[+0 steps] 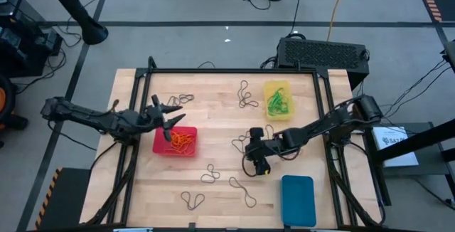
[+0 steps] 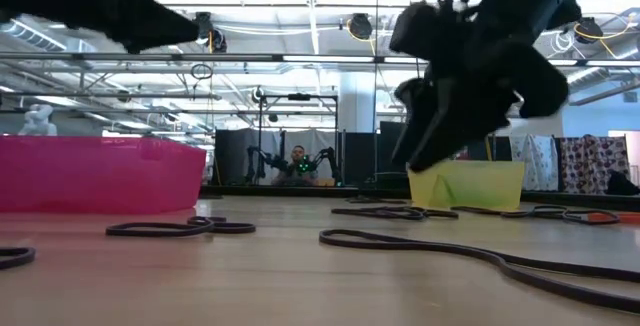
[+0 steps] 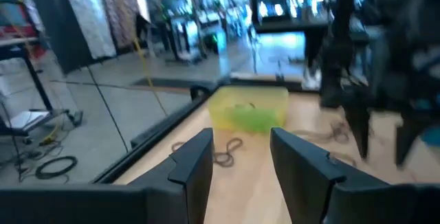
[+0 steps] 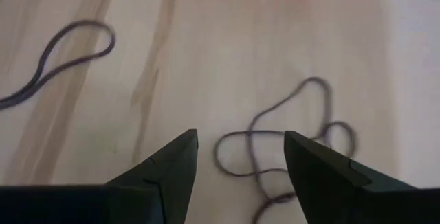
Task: Sort rubber bands into baskets
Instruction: Put the violet rubber band into the blue bin
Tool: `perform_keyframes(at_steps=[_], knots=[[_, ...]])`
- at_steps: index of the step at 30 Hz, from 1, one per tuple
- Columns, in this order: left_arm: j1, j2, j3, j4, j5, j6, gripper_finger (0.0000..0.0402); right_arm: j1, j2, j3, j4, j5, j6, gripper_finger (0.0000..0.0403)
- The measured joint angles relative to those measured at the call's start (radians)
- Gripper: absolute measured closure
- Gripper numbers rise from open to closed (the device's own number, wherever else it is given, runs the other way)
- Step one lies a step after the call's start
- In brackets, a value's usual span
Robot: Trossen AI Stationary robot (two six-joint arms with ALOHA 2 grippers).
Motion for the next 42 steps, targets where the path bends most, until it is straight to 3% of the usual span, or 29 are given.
perform_keyframes(at_steps=[5,10,17,21,26,28,34,37,42], knots=[[0.000,0.006,-0.163,0.272,-0.100,-0.012,0.0247,-0.017,0.076,0.000,0.029,-0.015,-0.051,0.0193],[0.000,0.008,-0.221,0.303,-0.109,-0.046,0.0247,-0.044,0.124,0.006,0.048,-0.031,-0.125,0.0193],[0.000,0.007,-0.219,0.340,-0.103,-0.003,0.0247,-0.158,0.143,0.009,0.022,-0.241,0.020,0.0197],[0.000,0.008,-0.219,0.325,-0.072,0.007,0.0247,-0.210,0.143,0.013,-0.034,-0.294,0.091,0.0238],[0.000,0.008,-0.219,0.326,-0.029,0.017,0.0247,-0.226,0.135,0.015,-0.053,-0.296,0.055,0.0361],[0.000,0.008,-0.219,0.325,-0.026,0.017,0.0247,-0.218,0.135,0.025,-0.064,-0.298,0.032,0.0391],[0.000,0.008,-0.219,0.317,-0.025,0.017,0.0247,-0.191,0.132,0.096,-0.077,-0.284,-0.021,0.0400],[0.000,0.009,-0.219,0.304,-0.025,0.018,0.0247,-0.177,0.127,0.141,-0.015,-0.222,-0.068,0.0400],[0.001,0.009,-0.219,0.301,-0.026,0.018,0.0247,-0.177,0.127,0.179,0.232,-0.188,-0.175,0.0402]])
